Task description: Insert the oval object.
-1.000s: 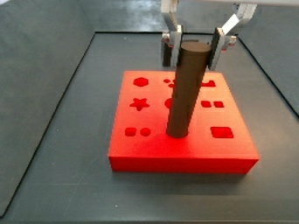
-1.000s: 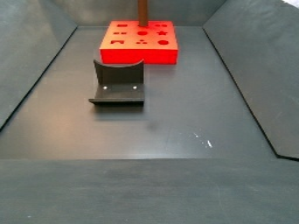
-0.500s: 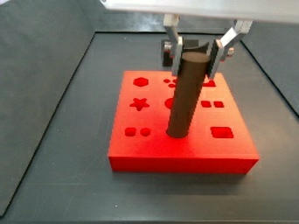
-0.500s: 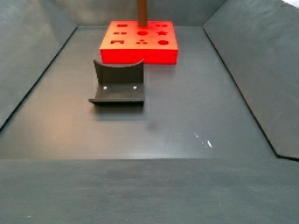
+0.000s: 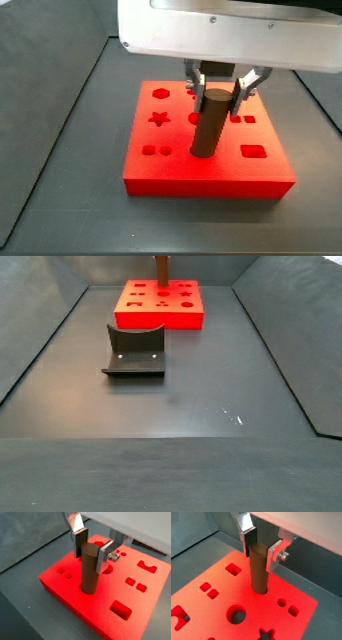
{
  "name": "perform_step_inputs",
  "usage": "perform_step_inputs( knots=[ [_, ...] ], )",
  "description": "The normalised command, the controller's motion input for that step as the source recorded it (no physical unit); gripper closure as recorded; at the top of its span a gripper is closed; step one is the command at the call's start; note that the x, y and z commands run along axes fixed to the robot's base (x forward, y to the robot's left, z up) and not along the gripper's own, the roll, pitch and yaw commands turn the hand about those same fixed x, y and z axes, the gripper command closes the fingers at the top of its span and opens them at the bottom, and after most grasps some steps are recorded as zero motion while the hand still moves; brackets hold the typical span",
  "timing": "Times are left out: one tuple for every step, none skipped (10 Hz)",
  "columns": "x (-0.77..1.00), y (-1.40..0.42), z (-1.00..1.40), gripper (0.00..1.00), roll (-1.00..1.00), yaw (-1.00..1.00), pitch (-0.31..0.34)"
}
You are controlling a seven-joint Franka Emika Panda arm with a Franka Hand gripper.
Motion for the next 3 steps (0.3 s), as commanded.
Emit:
perform_step_inputs(
  knots=[
    [0.08, 0.00, -0.40, 1.00, 0.02, 0.00, 0.000],
    [0.01, 0.00, -0.18, 1.00, 0.00, 0.00, 0.000],
    [0.00, 0.00, 0.00, 1.00, 0.00, 0.00, 0.000]
  ],
)
